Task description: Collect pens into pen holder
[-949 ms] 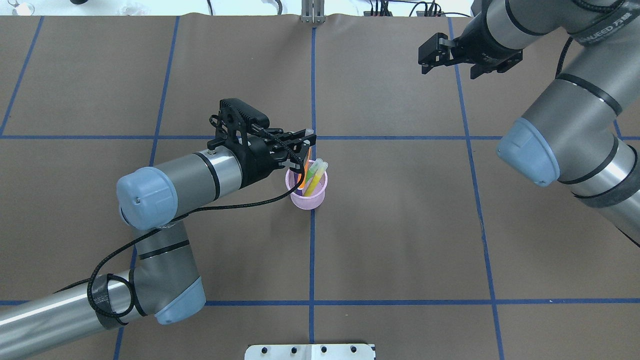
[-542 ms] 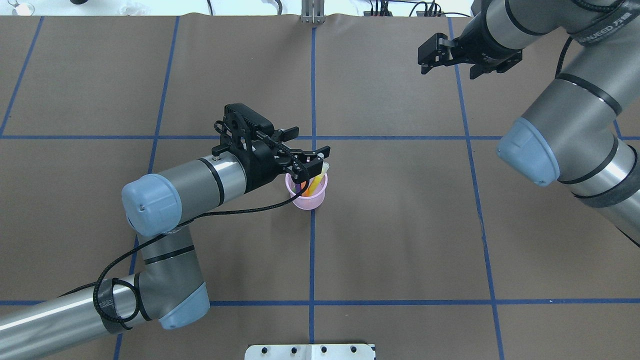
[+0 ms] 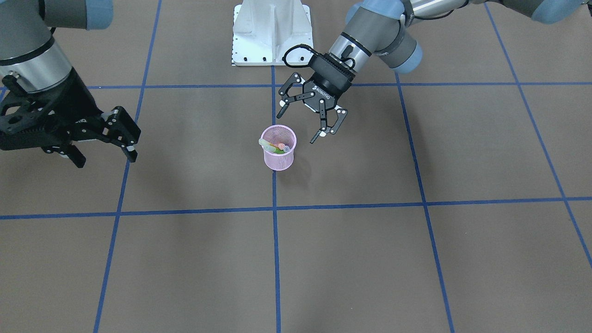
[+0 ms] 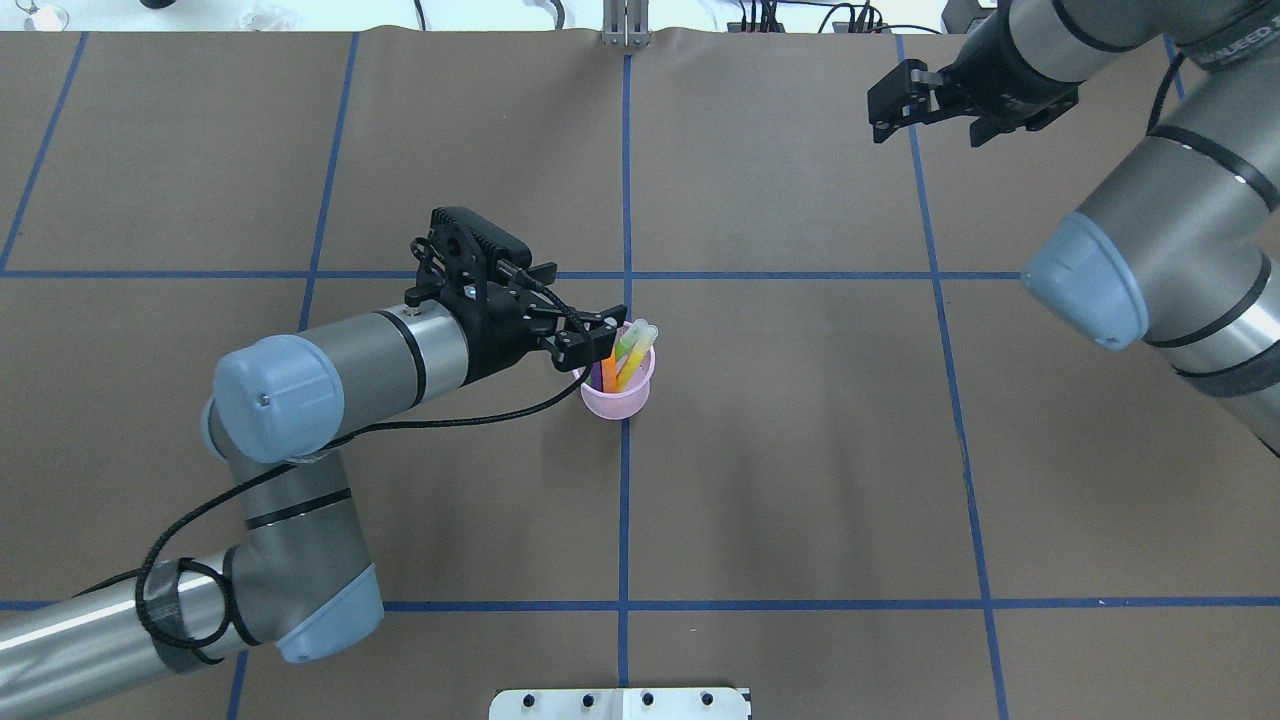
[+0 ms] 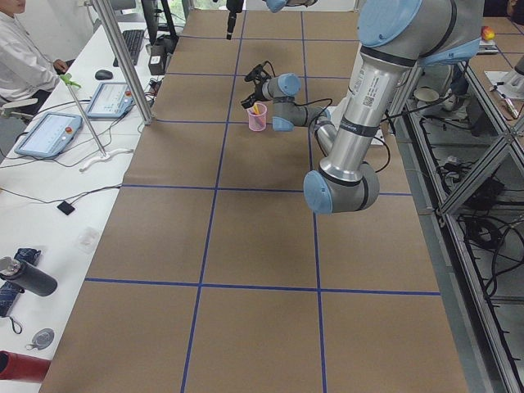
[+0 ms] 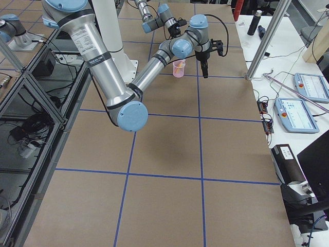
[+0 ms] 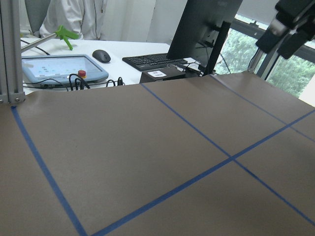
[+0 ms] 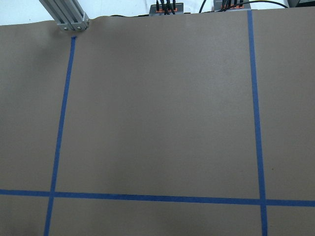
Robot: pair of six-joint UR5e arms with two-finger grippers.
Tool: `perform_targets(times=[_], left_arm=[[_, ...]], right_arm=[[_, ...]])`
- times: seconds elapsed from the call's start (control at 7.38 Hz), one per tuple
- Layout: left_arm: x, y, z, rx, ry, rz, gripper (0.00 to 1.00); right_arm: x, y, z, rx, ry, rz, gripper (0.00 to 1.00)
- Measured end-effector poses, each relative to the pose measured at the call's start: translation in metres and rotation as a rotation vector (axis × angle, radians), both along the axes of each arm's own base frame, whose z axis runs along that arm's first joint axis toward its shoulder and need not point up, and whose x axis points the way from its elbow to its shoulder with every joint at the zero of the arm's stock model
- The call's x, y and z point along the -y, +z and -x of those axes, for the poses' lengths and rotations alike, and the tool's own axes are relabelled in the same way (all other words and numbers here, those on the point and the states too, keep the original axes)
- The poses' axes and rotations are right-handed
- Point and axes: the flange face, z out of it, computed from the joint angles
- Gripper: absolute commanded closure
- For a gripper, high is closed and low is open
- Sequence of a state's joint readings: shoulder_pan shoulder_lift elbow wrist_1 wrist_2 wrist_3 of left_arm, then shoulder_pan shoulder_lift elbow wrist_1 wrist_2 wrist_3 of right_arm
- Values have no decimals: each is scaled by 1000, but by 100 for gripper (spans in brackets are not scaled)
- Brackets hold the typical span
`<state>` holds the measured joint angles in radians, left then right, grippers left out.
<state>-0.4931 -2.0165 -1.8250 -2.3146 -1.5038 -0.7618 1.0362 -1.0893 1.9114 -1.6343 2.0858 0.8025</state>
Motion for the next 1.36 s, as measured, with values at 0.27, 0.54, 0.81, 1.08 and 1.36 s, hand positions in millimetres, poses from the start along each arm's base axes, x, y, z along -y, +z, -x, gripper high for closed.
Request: perform_targets(times=[0.27,0.54,0.81,1.08,1.36], left_arm=[[10,4,66,229,51,130,2],[36,38,139,437,126,197,2],[67,109,236,556,225,211,2],[88,196,342,584,305,245,1],[86,273,426,579,302,313,0]], right_arm=[[6,56,-50,-53,-67,-21,0],[0,135,-116,-135,-133,-37,0],[-19,215,-189,-213,-215,-60,0],[-53,291,-257,-232,-290,-62,0],[-107,358,-311,-220,-297,-8,0]])
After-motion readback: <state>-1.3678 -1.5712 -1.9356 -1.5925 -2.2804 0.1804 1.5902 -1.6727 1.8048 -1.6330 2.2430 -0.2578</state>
